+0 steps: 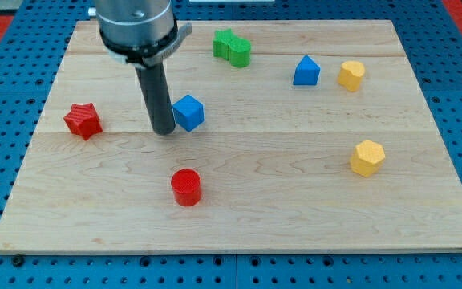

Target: Push the blue cube towards the left side of the yellow hexagon

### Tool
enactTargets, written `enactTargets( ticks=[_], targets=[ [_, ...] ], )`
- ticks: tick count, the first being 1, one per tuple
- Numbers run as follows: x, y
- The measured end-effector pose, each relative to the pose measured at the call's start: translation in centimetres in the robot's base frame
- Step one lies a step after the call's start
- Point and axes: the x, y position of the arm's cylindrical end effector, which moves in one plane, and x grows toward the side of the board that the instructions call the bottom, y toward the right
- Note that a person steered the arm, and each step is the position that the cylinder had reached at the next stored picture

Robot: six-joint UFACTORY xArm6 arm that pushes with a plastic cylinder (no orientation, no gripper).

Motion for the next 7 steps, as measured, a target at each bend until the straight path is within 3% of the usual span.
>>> enactTargets(
  ticks=[1,3,7],
  targets=[
    [-5.8,0.0],
    [-6.5,0.3],
    [10.7,7.4]
  ],
)
